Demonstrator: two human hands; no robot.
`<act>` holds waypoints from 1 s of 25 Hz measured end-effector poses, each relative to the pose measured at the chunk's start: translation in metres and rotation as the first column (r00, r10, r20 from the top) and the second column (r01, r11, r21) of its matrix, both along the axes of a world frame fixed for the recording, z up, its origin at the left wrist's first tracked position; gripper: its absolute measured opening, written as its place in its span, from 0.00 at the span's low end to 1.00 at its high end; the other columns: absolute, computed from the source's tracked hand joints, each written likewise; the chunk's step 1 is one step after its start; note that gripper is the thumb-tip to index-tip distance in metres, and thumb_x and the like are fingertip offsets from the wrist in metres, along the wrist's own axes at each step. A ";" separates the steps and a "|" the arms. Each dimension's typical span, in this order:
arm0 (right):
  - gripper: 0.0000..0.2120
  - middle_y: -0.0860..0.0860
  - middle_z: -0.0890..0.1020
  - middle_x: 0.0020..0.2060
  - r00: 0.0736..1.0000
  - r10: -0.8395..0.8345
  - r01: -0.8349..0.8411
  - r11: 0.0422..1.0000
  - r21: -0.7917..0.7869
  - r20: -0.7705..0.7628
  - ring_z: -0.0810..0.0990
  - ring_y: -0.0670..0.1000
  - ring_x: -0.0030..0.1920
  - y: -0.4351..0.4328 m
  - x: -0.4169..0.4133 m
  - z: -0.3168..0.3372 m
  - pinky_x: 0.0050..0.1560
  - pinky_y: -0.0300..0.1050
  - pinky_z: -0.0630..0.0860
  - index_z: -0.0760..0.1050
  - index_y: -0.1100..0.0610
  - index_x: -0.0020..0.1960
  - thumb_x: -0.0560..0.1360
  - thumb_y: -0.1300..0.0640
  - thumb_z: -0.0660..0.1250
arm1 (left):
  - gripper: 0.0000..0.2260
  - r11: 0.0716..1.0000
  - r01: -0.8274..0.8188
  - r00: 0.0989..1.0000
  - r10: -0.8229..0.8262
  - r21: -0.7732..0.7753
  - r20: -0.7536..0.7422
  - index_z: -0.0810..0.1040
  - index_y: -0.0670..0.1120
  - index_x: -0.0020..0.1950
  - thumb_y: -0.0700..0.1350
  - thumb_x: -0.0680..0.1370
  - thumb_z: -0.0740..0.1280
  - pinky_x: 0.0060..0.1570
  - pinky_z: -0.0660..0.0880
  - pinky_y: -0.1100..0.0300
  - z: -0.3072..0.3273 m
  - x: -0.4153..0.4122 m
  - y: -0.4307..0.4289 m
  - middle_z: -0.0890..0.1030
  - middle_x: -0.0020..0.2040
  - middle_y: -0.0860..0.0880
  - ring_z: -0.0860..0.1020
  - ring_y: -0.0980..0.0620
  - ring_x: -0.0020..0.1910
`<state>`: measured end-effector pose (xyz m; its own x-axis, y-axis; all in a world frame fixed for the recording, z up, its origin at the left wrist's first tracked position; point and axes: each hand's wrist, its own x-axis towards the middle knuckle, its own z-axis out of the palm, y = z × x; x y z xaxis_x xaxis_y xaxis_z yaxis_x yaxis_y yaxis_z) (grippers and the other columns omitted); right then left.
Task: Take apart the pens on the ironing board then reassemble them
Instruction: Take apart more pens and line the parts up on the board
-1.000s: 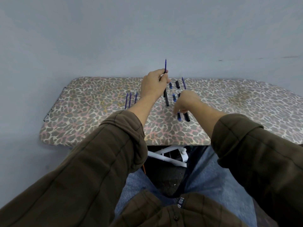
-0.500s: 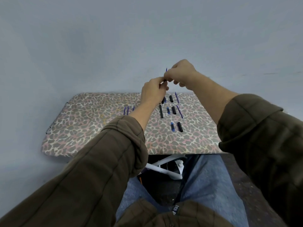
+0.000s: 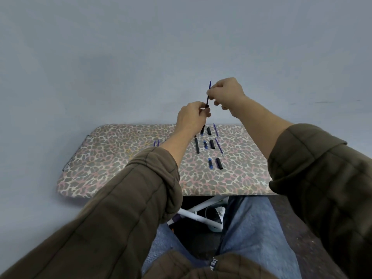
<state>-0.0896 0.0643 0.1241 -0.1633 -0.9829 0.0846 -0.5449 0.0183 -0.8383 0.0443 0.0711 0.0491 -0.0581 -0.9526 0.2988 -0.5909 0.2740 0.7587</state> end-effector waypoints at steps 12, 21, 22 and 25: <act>0.08 0.59 0.86 0.36 0.951 -0.070 0.127 0.977 0.174 -0.302 0.80 0.54 0.30 0.006 -0.035 -0.033 0.31 0.42 0.75 0.84 0.65 0.44 0.76 0.62 0.69 | 0.12 0.923 -0.201 0.956 0.111 0.330 0.272 0.80 0.41 0.44 0.48 0.82 0.67 0.42 0.77 0.53 -0.019 0.012 0.004 0.81 0.40 0.44 0.80 0.43 0.40; 0.18 0.55 0.81 0.28 0.832 0.176 0.131 0.859 0.494 -0.526 0.79 0.54 0.30 0.021 -0.056 -0.113 0.36 0.45 0.77 0.78 0.60 0.30 0.77 0.57 0.74 | 0.12 0.810 -0.299 0.932 0.135 0.504 0.336 0.83 0.40 0.44 0.49 0.79 0.73 0.35 0.80 0.58 -0.069 0.008 0.016 0.84 0.34 0.46 0.83 0.48 0.32; 0.18 0.54 0.81 0.27 0.833 0.188 0.137 0.841 0.523 -0.521 0.79 0.53 0.28 0.022 -0.057 -0.119 0.35 0.44 0.77 0.78 0.60 0.31 0.78 0.58 0.74 | 0.13 0.798 -0.299 0.936 0.139 0.524 0.322 0.83 0.41 0.44 0.50 0.78 0.73 0.37 0.82 0.58 -0.073 0.007 0.015 0.84 0.34 0.45 0.84 0.49 0.32; 0.13 0.54 0.81 0.22 0.867 0.195 0.136 0.792 0.595 -0.458 0.79 0.49 0.19 0.024 -0.059 -0.131 0.25 0.41 0.74 0.79 0.63 0.36 0.78 0.61 0.73 | 0.13 0.767 -0.299 0.948 0.170 0.568 0.268 0.83 0.40 0.45 0.51 0.76 0.76 0.45 0.85 0.53 -0.083 0.004 0.013 0.86 0.36 0.45 0.87 0.50 0.35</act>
